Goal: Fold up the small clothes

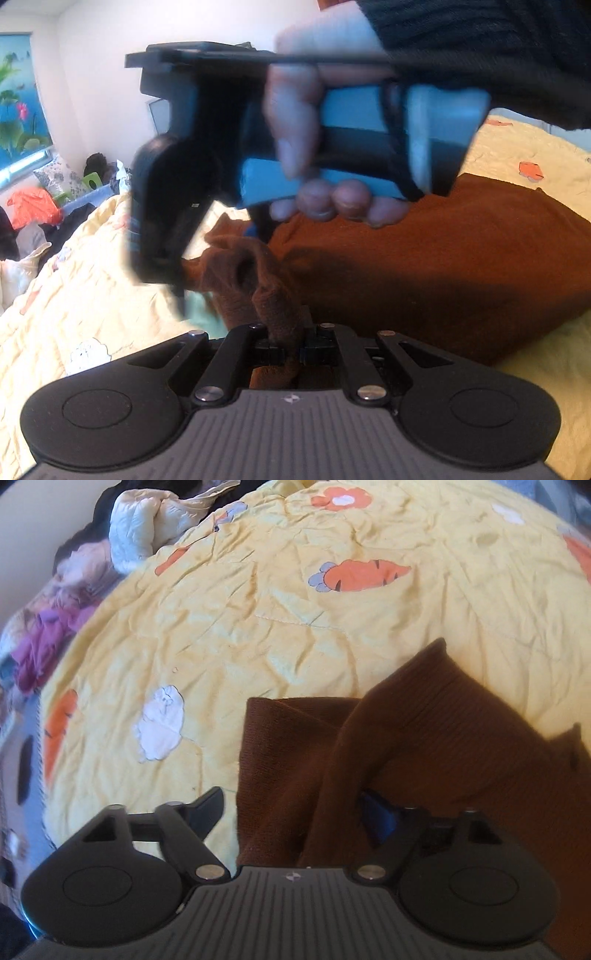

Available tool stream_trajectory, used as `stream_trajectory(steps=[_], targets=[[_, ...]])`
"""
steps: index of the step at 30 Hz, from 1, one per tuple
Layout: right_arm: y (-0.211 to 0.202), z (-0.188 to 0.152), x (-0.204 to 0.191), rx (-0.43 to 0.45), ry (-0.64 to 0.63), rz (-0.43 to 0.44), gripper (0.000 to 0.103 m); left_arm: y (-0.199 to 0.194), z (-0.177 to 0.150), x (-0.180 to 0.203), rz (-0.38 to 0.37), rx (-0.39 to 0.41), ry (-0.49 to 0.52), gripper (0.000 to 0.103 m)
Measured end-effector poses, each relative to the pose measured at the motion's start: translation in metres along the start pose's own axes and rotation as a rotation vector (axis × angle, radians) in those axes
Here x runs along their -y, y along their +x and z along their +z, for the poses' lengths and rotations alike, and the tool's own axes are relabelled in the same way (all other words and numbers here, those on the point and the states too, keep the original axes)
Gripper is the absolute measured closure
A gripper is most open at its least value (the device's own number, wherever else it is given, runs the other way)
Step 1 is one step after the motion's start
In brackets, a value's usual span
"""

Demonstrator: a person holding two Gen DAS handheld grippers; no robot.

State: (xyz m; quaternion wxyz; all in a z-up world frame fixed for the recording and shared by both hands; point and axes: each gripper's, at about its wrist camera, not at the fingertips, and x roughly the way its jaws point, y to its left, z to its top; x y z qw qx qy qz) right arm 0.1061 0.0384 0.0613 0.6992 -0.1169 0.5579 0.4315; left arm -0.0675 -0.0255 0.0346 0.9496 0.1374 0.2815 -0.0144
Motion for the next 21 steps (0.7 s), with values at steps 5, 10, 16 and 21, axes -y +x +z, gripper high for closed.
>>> stream_trajectory(steps=[5,10,16,21], targets=[[-0.045,-0.024,0.042,0.136,0.062,0.065,0.080,-0.008,0.021,0.012,-0.056,0.058,0.020,0.097],[-0.138,-0.102,0.116,0.388,0.273,0.158,0.080,-0.027,0.043,0.064,-0.217,0.193,0.131,0.097],[-0.168,-0.248,0.205,0.491,0.650,0.174,0.074,-0.008,0.014,0.134,-0.362,0.104,0.318,0.097],[-0.157,-0.285,0.217,0.572,0.767,0.265,0.041,-0.015,0.016,0.134,-0.309,0.138,0.365,0.095]])
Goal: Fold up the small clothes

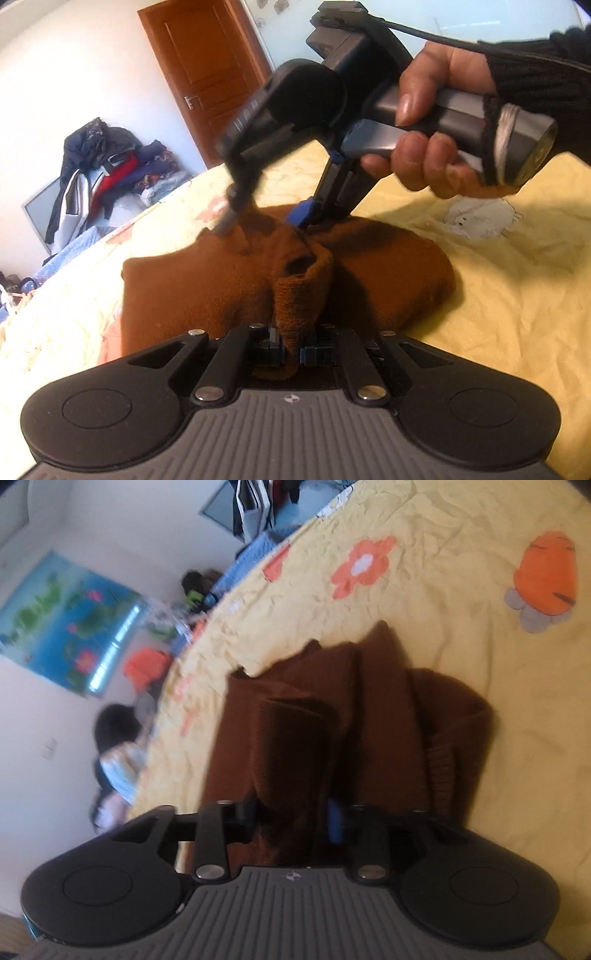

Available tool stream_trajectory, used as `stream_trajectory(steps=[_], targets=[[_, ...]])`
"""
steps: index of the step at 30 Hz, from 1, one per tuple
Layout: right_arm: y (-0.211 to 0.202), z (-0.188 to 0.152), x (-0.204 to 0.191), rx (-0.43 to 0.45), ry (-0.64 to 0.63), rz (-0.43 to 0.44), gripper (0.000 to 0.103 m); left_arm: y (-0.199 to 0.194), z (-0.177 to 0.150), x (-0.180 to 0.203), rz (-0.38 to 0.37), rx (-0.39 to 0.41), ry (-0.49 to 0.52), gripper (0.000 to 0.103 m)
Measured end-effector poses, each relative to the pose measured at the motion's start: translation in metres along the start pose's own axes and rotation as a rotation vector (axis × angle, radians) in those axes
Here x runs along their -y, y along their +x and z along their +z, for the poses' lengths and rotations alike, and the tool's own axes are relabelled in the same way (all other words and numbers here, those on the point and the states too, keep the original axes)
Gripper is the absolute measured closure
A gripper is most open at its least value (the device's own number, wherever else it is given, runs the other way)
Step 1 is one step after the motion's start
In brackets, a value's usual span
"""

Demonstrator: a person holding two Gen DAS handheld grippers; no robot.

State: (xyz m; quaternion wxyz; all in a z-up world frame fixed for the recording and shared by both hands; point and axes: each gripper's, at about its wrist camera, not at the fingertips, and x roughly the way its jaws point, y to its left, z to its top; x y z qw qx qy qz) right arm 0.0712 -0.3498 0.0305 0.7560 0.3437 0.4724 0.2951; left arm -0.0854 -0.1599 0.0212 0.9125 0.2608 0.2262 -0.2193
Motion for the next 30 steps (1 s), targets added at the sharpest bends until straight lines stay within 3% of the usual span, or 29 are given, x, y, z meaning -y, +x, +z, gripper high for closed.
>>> stream_trajectory(steps=[2,4,5,6,7,9,12,17,18,20,22,24,25,26,27,28,29,30], targets=[[0.000,0.005,-0.005,0.018,-0.016,0.032,0.032,0.003,0.006,0.004,0.019,-0.001,0.018,0.095],[0.009,0.013,-0.010,0.004,-0.020,-0.004,0.033,0.006,0.008,0.014,0.029,-0.016,0.042,0.094],[0.015,0.017,-0.010,-0.005,-0.020,-0.023,0.039,0.009,0.011,0.020,0.035,-0.024,0.053,0.094],[0.022,0.018,-0.010,-0.012,-0.030,-0.039,0.061,0.011,0.012,0.026,0.044,-0.030,0.066,0.094],[0.026,0.019,-0.009,-0.025,-0.047,-0.067,0.073,0.013,0.017,0.032,0.045,-0.027,0.077,0.096],[0.030,0.022,-0.008,-0.015,-0.063,-0.085,0.083,0.009,0.029,0.036,0.034,0.016,0.088,0.097],[-0.005,0.020,-0.013,0.064,-0.086,0.010,0.084,-0.004,0.030,0.039,-0.009,0.076,0.107,0.097],[-0.030,0.006,0.038,0.118,0.026,-0.063,0.086,0.025,0.016,0.058,-0.078,0.009,0.114,0.097],[-0.030,0.002,0.050,0.128,0.037,-0.048,0.088,0.023,0.014,0.060,-0.068,0.037,0.125,0.097],[-0.033,-0.005,0.058,0.165,0.072,-0.010,0.088,0.015,0.014,0.053,-0.116,0.055,0.102,0.095],[-0.032,-0.006,0.054,0.176,0.054,-0.011,0.079,0.000,0.014,0.035,-0.172,0.095,0.048,0.093],[-0.032,-0.004,0.050,0.167,0.063,0.000,0.062,-0.014,0.010,0.013,-0.215,0.109,-0.002,0.080],[-0.034,-0.003,0.047,0.177,0.067,0.009,0.059,-0.019,0.007,0.001,-0.225,0.100,-0.025,0.058],[-0.037,-0.001,0.044,0.197,0.062,0.004,0.056,-0.025,0.003,-0.008,-0.227,0.098,-0.045,0.029],[-0.039,0.001,0.042,0.214,0.055,-0.012,0.056,-0.034,-0.003,-0.016,-0.217,0.106,-0.067,0.020],[-0.038,0.005,0.040,0.218,0.049,-0.025,0.060,-0.042,-0.010,-0.024,-0.203,0.120,-0.092,0.014],[-0.036,0.006,0.038,0.200,0.029,-0.040,0.083,-0.051,-0.018,-0.032,-0.202,0.128,-0.113,0.014],[-0.029,0.006,0.037,0.165,-0.004,-0.071,0.088,-0.055,-0.022,-0.042,-0.199,0.121,-0.136,0.014]])
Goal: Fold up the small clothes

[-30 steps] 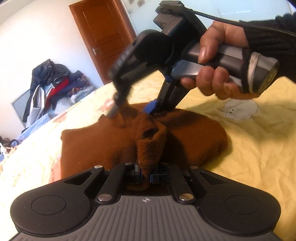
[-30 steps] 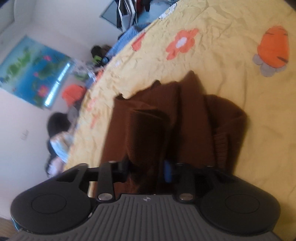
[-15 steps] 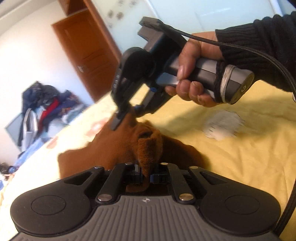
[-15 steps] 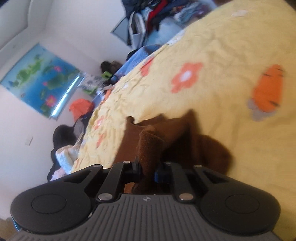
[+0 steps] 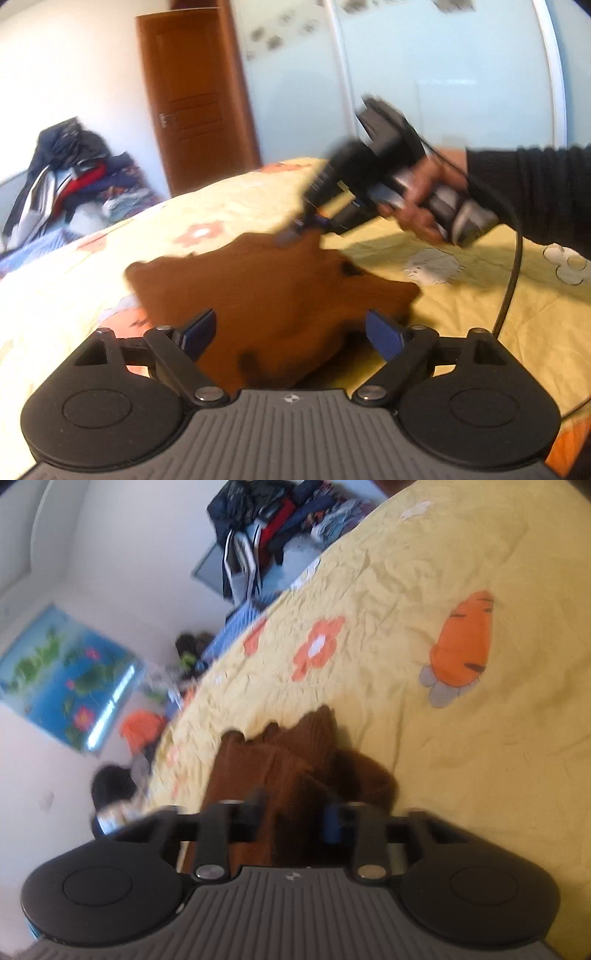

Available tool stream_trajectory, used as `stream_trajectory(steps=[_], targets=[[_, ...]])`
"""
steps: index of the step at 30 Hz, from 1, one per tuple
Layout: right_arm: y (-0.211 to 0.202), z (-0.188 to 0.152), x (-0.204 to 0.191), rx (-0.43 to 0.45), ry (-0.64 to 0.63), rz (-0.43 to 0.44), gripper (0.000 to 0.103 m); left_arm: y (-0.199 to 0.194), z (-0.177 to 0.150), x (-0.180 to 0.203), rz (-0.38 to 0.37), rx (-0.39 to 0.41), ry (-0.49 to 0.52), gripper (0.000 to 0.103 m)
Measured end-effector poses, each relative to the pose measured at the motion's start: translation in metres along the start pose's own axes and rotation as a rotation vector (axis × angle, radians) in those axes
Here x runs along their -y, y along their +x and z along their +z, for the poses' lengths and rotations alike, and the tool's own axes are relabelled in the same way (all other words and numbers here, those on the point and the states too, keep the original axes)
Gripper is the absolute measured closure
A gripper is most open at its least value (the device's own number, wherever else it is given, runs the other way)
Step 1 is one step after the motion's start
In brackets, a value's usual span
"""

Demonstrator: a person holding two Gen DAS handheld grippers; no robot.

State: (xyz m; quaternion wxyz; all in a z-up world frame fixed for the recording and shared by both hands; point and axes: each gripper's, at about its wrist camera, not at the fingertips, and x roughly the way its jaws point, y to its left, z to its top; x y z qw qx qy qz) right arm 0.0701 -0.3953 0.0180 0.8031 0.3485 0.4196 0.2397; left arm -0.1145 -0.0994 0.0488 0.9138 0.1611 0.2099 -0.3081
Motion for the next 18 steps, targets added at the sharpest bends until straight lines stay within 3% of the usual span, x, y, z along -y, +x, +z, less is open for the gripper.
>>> stream_trajectory(steps=[1,3,5,6,7,9,10,12,16,17,18], targets=[[0.005,-0.002,0.000,-0.020,-0.034,-0.042,0.089,-0.005,-0.003,-0.009,0.016,-0.008,-0.028,0.014],[0.006,-0.003,0.010,-0.012,-0.025,-0.043,0.092,-0.011,-0.004,-0.032,0.064,-0.028,-0.100,0.014],[-0.003,0.000,0.020,0.019,0.026,-0.033,0.085,-0.010,-0.006,-0.057,0.107,-0.066,-0.204,0.014],[-0.005,-0.001,0.019,0.024,0.037,-0.036,0.066,-0.007,-0.007,-0.074,0.115,-0.077,-0.274,0.014],[-0.009,-0.002,0.016,0.026,0.043,-0.034,0.058,-0.003,-0.009,-0.096,0.108,-0.080,-0.363,0.014],[-0.018,0.002,0.010,0.075,0.031,-0.030,0.022,0.013,-0.012,-0.137,0.050,-0.105,-0.579,0.014],[-0.024,0.005,0.007,0.120,0.022,-0.046,0.017,0.025,-0.013,-0.155,0.027,-0.126,-0.683,0.014],[-0.022,0.013,0.006,0.130,0.023,-0.072,0.018,0.052,-0.012,-0.181,-0.065,-0.139,-0.825,0.015],[0.013,0.017,0.004,-0.004,-0.014,-0.109,0.019,0.114,-0.002,-0.206,-0.194,-0.207,-0.952,0.015],[0.019,0.017,-0.001,-0.015,-0.039,-0.106,0.020,0.131,-0.001,-0.206,-0.224,-0.238,-0.970,0.019],[0.023,0.017,-0.004,-0.027,-0.049,-0.101,0.027,0.144,-0.001,-0.205,-0.231,-0.272,-0.978,0.027]])
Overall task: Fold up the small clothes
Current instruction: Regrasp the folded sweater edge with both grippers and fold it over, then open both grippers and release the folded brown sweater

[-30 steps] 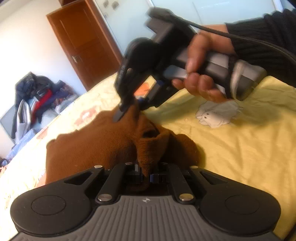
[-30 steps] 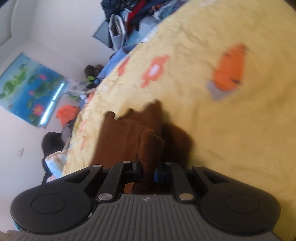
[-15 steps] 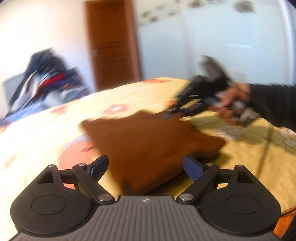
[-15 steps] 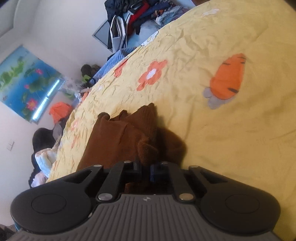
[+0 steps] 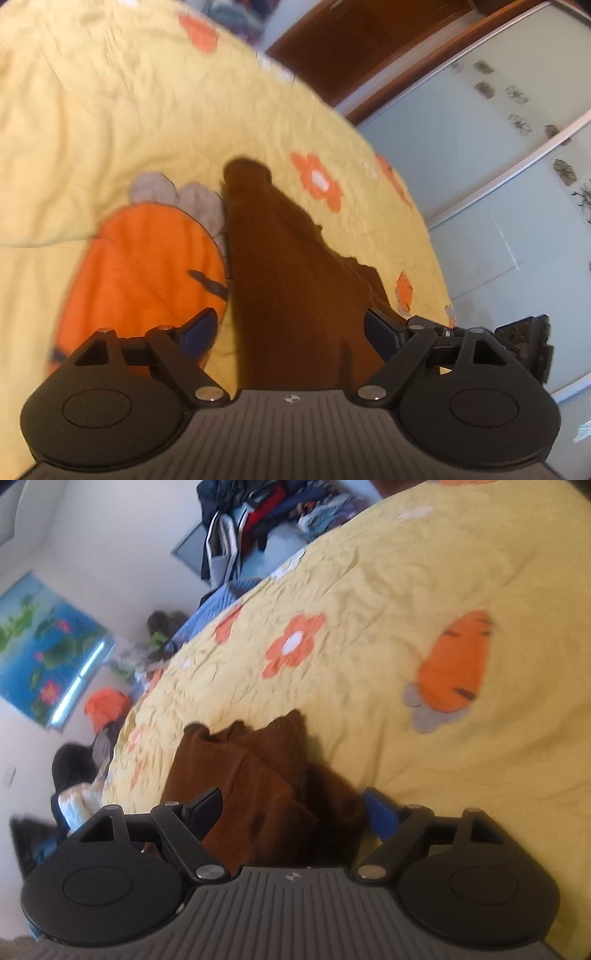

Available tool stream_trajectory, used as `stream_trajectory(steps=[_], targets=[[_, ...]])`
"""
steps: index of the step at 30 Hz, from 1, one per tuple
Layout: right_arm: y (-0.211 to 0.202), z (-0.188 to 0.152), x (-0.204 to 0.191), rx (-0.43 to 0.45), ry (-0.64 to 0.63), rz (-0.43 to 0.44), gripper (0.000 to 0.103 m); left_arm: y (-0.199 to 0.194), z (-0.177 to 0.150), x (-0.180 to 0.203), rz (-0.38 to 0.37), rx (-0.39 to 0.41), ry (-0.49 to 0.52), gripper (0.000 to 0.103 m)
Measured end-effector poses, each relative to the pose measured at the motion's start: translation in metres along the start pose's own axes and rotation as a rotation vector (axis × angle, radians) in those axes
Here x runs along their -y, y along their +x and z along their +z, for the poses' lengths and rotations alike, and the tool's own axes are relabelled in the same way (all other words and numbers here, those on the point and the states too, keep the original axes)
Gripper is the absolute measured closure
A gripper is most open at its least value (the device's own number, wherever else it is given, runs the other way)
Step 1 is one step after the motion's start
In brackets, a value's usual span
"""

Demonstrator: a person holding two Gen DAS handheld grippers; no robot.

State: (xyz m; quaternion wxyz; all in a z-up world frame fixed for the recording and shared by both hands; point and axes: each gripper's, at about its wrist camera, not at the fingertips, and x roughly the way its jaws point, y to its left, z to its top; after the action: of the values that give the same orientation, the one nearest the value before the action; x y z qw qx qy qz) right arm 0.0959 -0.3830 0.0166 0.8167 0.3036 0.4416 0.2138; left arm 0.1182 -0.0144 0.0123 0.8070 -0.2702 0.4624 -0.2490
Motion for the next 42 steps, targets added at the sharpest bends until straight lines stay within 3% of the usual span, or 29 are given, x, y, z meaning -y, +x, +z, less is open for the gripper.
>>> stream_trajectory(steps=[1,2,5,10,15,16,18,20,21,22,23,25,28,30,31,32,34,37,38,40,42], targets=[[0.003,0.001,-0.002,-0.019,-0.005,0.008,0.038,0.010,0.004,0.004,0.007,0.000,0.015,0.056],[0.009,0.000,-0.003,-0.054,-0.001,0.013,0.066,0.019,0.006,0.007,0.037,-0.021,0.024,0.082],[0.012,0.000,-0.001,-0.074,-0.004,0.011,0.072,0.020,0.007,0.019,0.090,-0.005,0.097,0.088],[-0.006,0.002,-0.018,-0.003,-0.002,0.134,0.075,-0.016,0.021,0.036,0.110,0.081,0.222,0.090],[0.029,0.022,-0.045,0.028,-0.014,0.180,0.074,-0.033,0.061,0.024,0.242,0.146,0.253,0.085],[0.042,0.024,-0.048,0.032,-0.005,0.166,0.070,-0.029,0.065,0.018,0.294,0.147,0.270,0.080],[0.068,0.025,-0.050,0.019,0.002,0.094,0.047,-0.026,0.065,-0.002,0.379,0.114,0.219,0.079],[0.083,0.023,-0.051,-0.005,0.025,0.037,0.042,-0.044,0.052,-0.019,0.289,0.116,0.148,0.079],[0.078,0.019,-0.053,0.007,0.031,0.062,0.036,-0.059,0.041,-0.026,0.223,0.129,0.126,0.077],[0.067,0.014,-0.056,0.020,0.028,0.095,0.033,-0.071,0.029,-0.032,0.176,0.128,0.103,0.064],[0.055,0.008,-0.058,0.030,0.020,0.120,0.027,-0.081,0.016,-0.037,0.136,0.116,0.072,0.040],[0.030,-0.004,-0.062,0.031,0.004,0.150,0.027,-0.094,-0.013,-0.044,0.053,0.094,0.033,0.029],[0.020,-0.020,-0.065,-0.026,-0.010,0.156,0.027,-0.083,-0.045,-0.045,0.004,-0.010,0.006,0.030],[0.035,-0.026,-0.068,-0.083,-0.046,0.075,0.032,-0.079,-0.058,-0.030,0.037,0.019,0.081,0.037],[0.046,-0.030,-0.066,-0.112,-0.051,0.048,0.042,-0.075,-0.059,-0.024,0.071,-0.001,0.100,0.071],[0.052,-0.031,-0.067,-0.115,-0.056,0.074,0.064,-0.072,-0.059,-0.021,0.092,-0.029,0.088,0.083],[0.055,-0.033,-0.073,-0.141,-0.063,0.082,0.071,-0.082,-0.058,-0.018,0.102,-0.029,0.069,0.086],[0.040,-0.036,-0.084,-0.142,-0.112,0.121,0.072,-0.099,-0.068,-0.013,0.091,-0.031,0.124,0.086],[0.036,-0.039,-0.082,-0.143,-0.107,0.130,0.072,-0.099,-0.073,-0.012,0.120,-0.030,0.158,0.085],[0.039,-0.047,-0.073,-0.157,-0.085,0.109,0.064,-0.097,-0.084,-0.007,0.204,-0.002,0.249,0.077],[0.038,-0.055,-0.062,-0.129,-0.044,0.127,0.045,-0.106,-0.098,0.005,0.237,0.064,0.346,0.072]])
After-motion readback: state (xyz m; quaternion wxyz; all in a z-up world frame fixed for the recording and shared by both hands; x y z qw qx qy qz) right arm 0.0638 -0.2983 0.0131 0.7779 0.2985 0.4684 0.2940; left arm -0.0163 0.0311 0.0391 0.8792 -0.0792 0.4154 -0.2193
